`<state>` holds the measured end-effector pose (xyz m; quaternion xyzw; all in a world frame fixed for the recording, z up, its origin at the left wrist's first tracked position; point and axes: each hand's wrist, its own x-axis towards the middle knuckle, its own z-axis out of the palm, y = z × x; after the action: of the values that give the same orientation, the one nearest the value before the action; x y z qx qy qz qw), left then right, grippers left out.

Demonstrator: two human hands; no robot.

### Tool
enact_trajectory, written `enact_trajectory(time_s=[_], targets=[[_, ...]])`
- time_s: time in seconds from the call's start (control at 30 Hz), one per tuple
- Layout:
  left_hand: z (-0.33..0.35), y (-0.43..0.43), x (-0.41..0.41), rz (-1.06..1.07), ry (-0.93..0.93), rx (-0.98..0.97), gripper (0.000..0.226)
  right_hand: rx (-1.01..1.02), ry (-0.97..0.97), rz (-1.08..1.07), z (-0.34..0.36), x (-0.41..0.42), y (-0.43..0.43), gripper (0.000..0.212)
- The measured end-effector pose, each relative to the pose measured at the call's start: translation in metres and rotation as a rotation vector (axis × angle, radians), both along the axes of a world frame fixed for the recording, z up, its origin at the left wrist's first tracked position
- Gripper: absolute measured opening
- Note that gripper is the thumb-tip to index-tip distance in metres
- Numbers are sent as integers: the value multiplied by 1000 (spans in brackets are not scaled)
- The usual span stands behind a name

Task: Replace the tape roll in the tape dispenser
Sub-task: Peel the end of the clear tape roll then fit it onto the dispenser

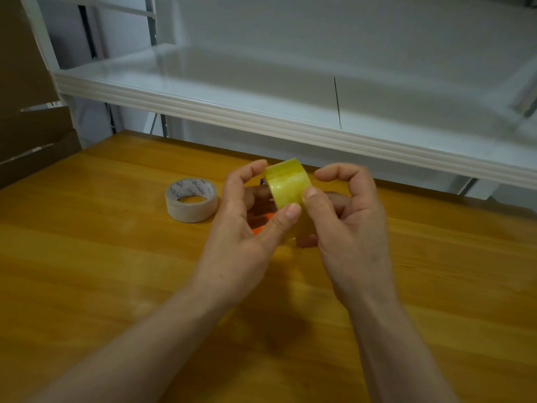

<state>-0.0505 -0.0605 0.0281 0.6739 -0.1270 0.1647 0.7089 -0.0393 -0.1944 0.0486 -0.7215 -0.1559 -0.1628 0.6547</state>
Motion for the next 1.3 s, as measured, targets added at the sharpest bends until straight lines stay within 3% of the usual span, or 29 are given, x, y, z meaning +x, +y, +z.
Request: enact_trajectory(time_s=[0.17,0.37,0.87,1.3], targets=[[5,2,-1,6,-45,-121,53,-49,29,81,0,0,2,22],[4,1,-3,16,-107,-124,48,-216,-97,24,-5,2,1,50],[-1,0,-3,126,-165,74,53,-299,-302,-274,-5,2,1,5],[0,-1,-4,9,-132,39,47,-468,-447,-291,-7,4,7,4]])
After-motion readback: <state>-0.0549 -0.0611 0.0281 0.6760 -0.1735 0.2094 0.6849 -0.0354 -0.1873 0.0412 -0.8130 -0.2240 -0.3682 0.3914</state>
